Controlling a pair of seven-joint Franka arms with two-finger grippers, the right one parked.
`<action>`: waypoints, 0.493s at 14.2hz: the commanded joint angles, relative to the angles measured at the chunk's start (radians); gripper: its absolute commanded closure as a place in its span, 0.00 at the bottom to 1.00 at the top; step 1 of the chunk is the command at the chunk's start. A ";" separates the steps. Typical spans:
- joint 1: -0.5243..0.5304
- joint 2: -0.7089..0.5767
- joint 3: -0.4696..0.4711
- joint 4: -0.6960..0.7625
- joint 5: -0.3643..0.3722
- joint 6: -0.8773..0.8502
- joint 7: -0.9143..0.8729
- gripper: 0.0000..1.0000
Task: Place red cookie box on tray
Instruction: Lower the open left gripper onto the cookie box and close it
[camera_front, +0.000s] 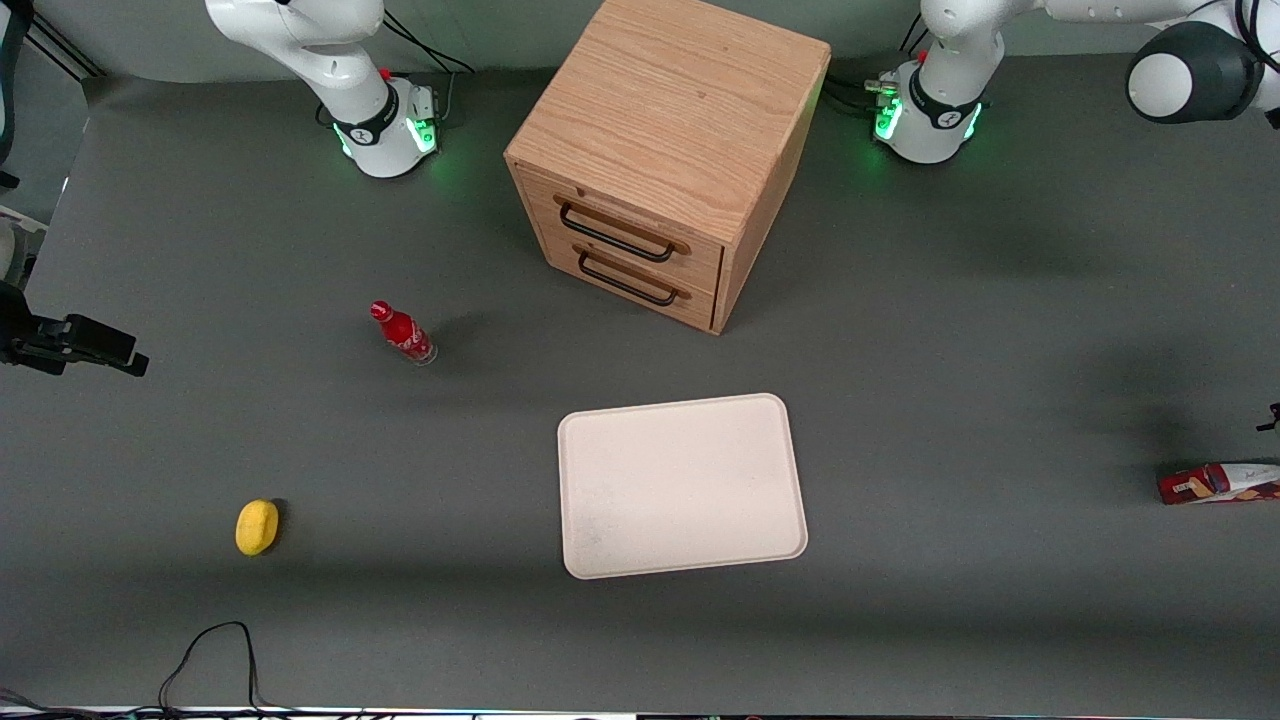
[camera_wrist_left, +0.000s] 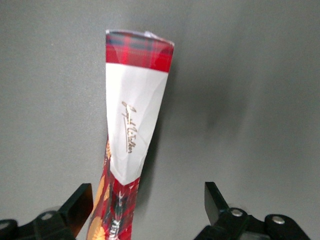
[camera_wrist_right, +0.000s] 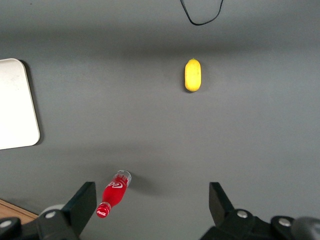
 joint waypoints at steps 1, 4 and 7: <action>0.008 0.017 -0.002 -0.009 -0.032 0.059 0.078 0.01; 0.008 0.020 -0.002 -0.009 -0.039 0.062 0.087 0.03; 0.009 0.031 -0.002 -0.010 -0.061 0.097 0.104 0.80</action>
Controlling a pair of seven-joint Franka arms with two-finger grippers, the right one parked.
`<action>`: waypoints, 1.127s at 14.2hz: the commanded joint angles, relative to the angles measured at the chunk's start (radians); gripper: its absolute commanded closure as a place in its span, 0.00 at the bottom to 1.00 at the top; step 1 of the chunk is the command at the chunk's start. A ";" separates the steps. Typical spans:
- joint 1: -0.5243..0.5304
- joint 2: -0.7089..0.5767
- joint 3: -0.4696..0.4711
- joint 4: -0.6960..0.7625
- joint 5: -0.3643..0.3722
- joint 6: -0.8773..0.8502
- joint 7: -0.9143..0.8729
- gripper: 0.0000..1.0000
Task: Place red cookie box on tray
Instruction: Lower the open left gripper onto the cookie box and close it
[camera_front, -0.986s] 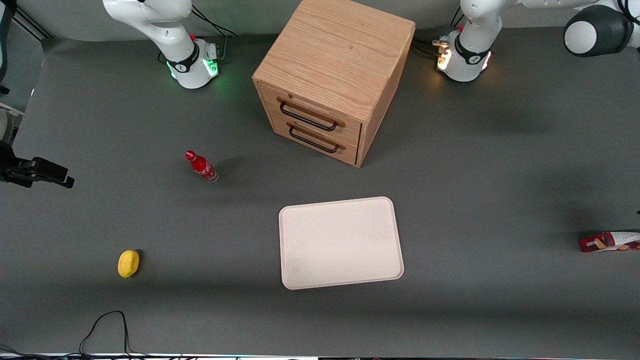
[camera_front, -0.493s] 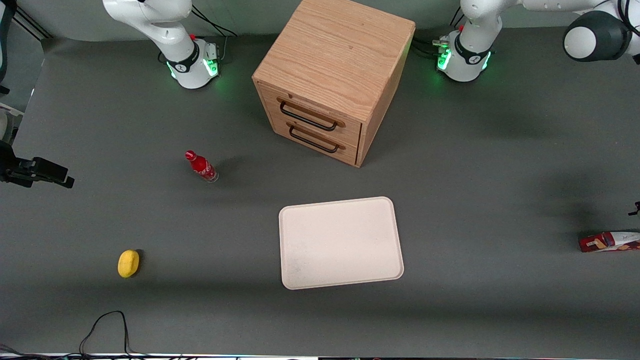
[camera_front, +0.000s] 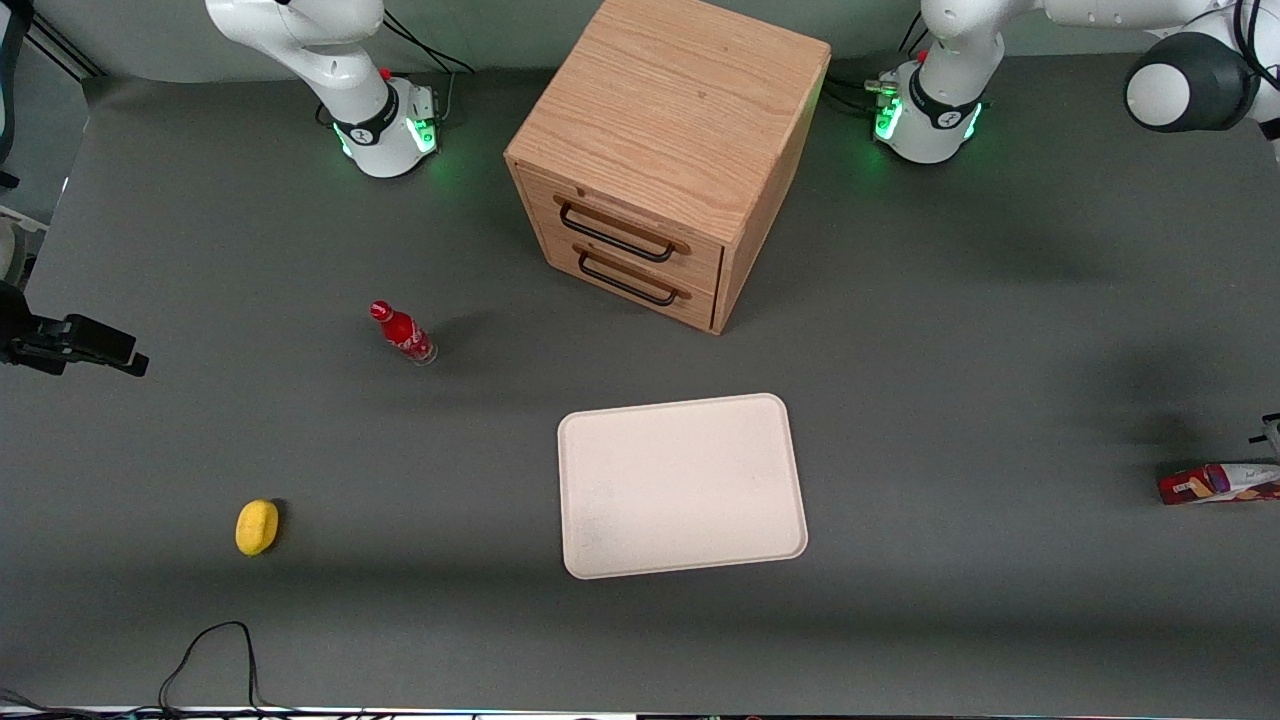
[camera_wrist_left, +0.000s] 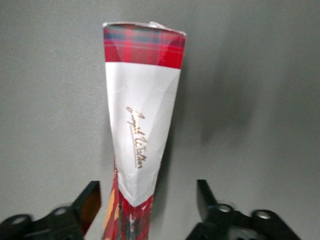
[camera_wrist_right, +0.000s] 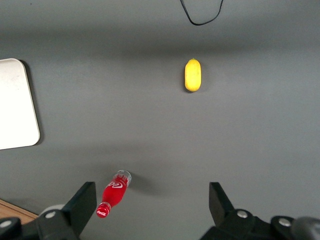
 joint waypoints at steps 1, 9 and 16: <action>0.005 0.000 -0.001 -0.010 -0.037 0.033 0.049 1.00; 0.003 -0.012 -0.002 -0.007 -0.043 0.013 0.042 1.00; -0.004 -0.210 0.008 0.004 -0.076 -0.293 -0.130 1.00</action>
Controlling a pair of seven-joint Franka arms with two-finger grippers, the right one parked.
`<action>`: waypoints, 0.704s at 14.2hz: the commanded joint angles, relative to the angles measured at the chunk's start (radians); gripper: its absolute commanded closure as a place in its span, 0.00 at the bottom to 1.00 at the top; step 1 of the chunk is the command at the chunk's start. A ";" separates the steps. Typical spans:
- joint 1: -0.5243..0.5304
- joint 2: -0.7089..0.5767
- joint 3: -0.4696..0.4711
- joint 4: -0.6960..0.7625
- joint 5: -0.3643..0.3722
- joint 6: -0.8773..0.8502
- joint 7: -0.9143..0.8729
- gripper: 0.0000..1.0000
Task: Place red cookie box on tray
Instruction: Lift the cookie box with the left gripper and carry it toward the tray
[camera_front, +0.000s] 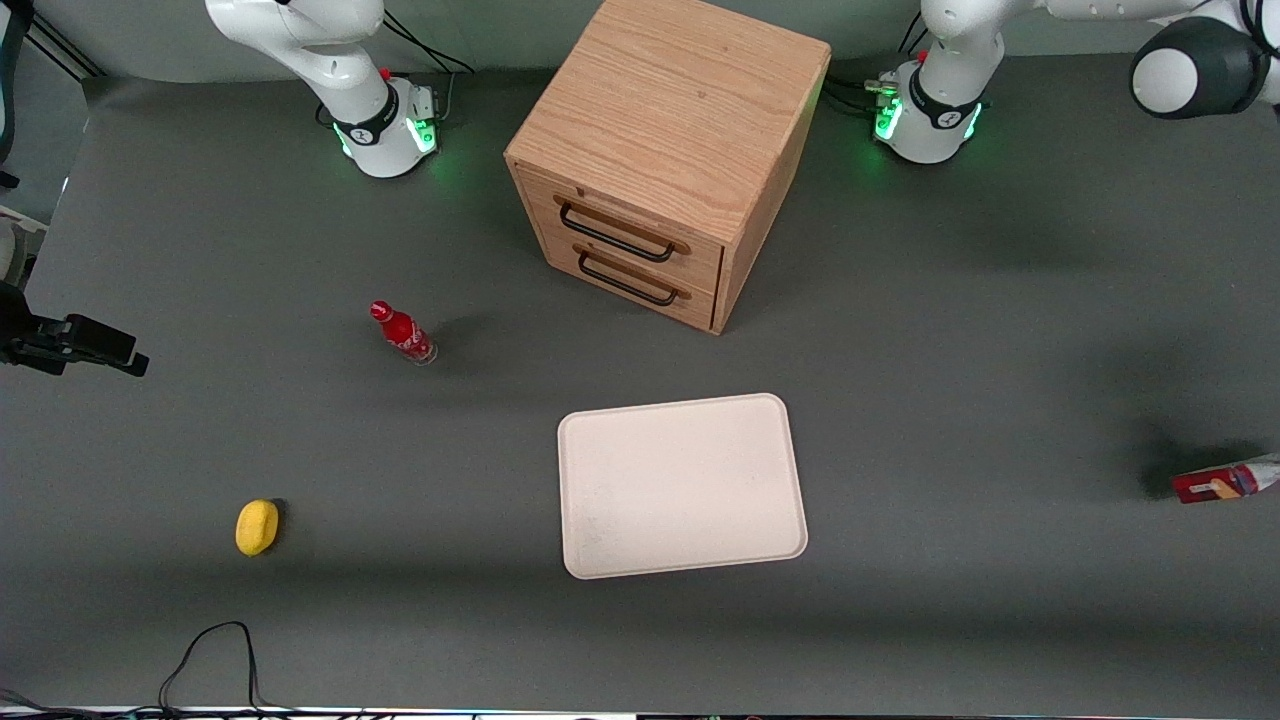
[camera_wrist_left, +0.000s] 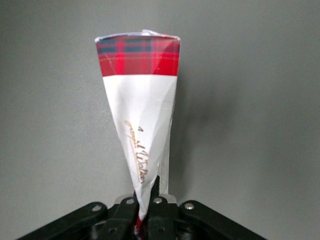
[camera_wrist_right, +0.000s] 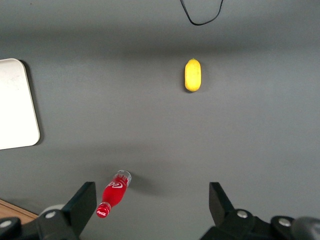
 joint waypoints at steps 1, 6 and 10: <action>-0.012 -0.161 0.006 -0.026 0.045 -0.173 -0.128 1.00; -0.080 -0.379 0.004 -0.025 0.130 -0.437 -0.406 1.00; -0.109 -0.461 -0.004 -0.029 0.136 -0.565 -0.558 1.00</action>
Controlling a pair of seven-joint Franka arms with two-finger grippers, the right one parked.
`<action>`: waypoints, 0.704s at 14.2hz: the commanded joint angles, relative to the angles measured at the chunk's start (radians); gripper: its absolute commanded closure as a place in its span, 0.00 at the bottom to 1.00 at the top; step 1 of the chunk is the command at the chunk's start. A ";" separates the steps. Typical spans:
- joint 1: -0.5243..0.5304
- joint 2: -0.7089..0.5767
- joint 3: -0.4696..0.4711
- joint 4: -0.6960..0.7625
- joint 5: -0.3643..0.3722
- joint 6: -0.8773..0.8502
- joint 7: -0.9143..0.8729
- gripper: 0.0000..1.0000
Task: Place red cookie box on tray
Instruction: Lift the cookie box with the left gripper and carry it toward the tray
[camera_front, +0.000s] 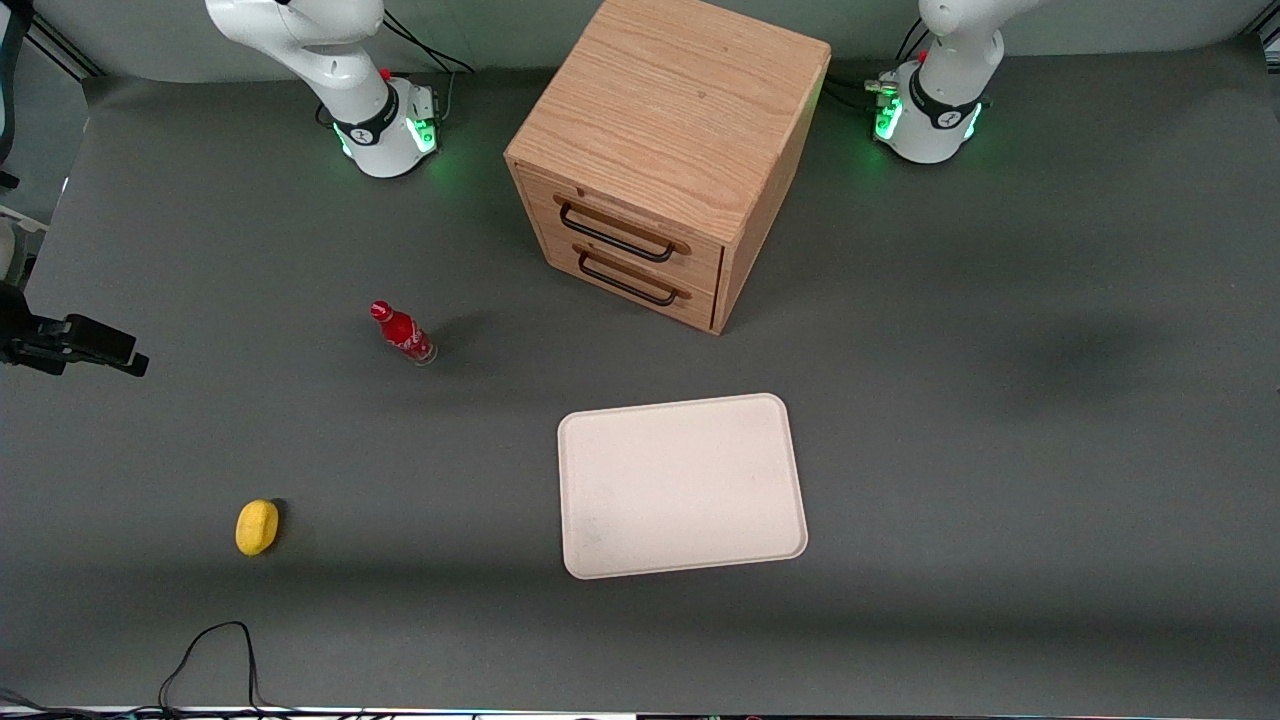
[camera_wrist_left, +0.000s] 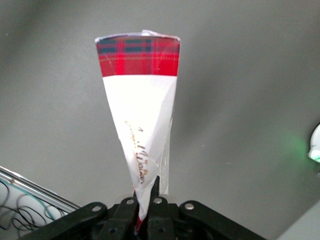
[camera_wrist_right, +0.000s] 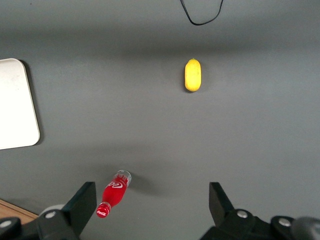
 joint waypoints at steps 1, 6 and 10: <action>-0.027 -0.036 -0.001 -0.042 0.008 -0.027 -0.106 1.00; -0.187 -0.035 -0.004 -0.048 -0.005 -0.089 -0.443 1.00; -0.368 -0.029 -0.055 -0.046 -0.052 -0.095 -0.868 1.00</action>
